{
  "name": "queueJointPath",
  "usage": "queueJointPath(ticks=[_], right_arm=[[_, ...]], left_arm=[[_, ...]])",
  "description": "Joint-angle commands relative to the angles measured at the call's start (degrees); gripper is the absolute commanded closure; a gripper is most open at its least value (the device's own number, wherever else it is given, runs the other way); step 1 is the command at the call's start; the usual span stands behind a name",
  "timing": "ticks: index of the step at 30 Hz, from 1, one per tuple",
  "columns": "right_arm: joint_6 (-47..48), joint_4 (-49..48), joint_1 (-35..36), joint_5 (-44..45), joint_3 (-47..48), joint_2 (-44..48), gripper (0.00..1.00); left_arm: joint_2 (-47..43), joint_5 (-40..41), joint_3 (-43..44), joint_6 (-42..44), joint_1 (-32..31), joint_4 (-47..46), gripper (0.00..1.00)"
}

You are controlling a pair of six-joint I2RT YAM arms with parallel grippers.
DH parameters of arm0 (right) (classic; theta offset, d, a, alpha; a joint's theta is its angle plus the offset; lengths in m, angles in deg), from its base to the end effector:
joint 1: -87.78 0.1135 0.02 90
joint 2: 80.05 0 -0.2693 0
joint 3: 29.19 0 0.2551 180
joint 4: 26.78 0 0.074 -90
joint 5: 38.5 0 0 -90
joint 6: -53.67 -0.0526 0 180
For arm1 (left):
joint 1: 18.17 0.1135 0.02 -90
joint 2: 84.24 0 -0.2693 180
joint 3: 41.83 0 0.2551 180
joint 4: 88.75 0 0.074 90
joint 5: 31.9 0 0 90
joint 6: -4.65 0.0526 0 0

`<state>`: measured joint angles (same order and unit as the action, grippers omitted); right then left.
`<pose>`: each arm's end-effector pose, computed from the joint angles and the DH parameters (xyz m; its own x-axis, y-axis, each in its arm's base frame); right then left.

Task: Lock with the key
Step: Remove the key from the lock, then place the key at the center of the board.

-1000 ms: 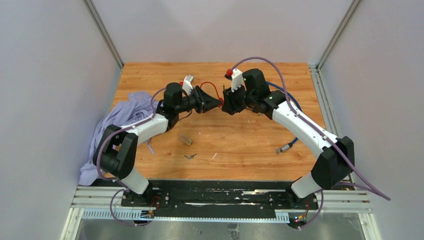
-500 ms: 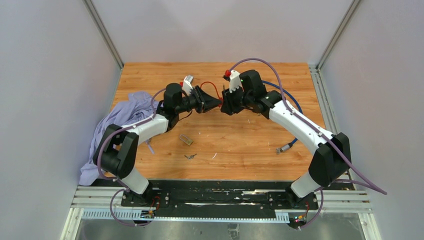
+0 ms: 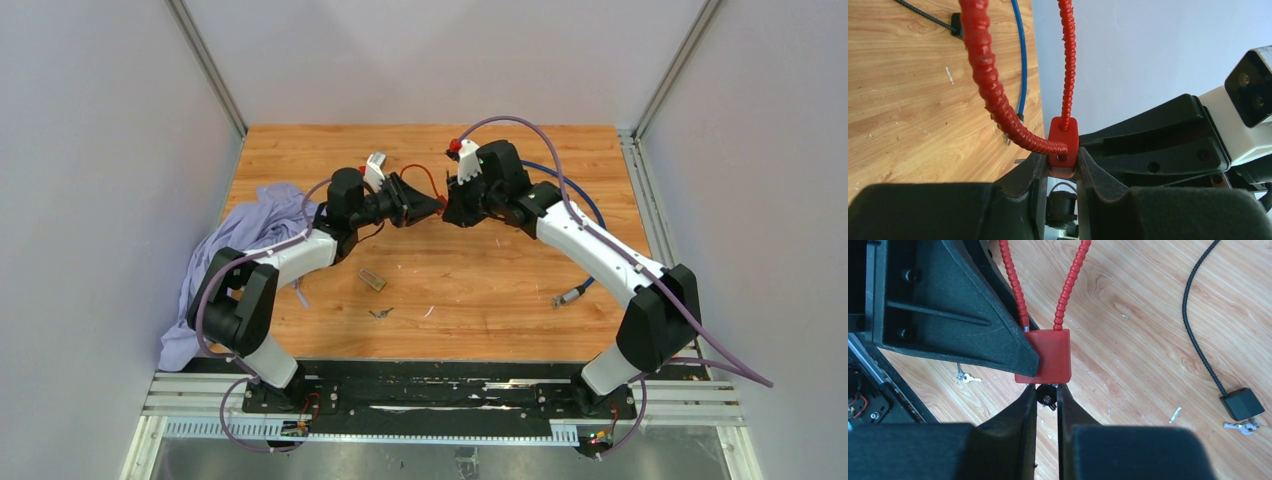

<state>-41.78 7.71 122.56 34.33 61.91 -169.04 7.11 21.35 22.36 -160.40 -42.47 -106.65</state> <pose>0.2992 0.2267 0.3256 -0.5091 -0.2431 -0.8257 -0.7046 0.6686 0.2376 0.3224 -0.1801 0.2476 -0.8764 -0.4537 -0.1616 0.0822 0.1897 -0.9784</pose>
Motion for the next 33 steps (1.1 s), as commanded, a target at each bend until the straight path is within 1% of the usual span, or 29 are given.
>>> queueJointPath(ticks=[1, 2, 3, 12, 21, 28, 31, 33], right_arm=[[-0.68, -0.99, 1.16, 2.76, 0.09, -0.48, 0.94], [-0.57, -1.02, 1.16, 3.46, -0.22, -0.33, 0.98], [-0.51, -1.04, 1.12, 3.81, -0.49, -0.19, 0.99], [0.49, -1.98, 1.85, 5.48, -3.8, 0.28, 0.99], [0.79, -1.99, 4.51, 7.67, -5.06, -0.9, 0.99], [2.51, -2.01, 4.94, 7.75, -5.59, -0.61, 0.99], [2.74, -2.68, 4.94, 4.75, -6.39, 0.05, 0.99], [2.47, -4.04, 5.02, 1.77, -6.91, 0.47, 0.99]], left_arm=[[0.23, 0.72, -1.03, 0.1, 0.25, -3.32, 1.0], [0.18, 1.03, -1.19, 0.09, 0.41, -3.44, 1.0], [0.21, 1.13, -1.52, -0.11, 0.6, -4.04, 1.0], [-1.18, 4.42, -4.84, -0.44, 4.97, -7.67, 1.0], [-1.31, 7.36, -6.29, 1.51, 9.22, -7.49, 1.0], [-1.65, 7.73, -6.46, 2.23, 11.66, -7.76, 1.0], [-1.99, 8.25, -6.79, 2.84, 12.86, -8.02, 1.0], [-2.57, 8.93, -6.75, 5.32, 13.04, -7.35, 0.99]])
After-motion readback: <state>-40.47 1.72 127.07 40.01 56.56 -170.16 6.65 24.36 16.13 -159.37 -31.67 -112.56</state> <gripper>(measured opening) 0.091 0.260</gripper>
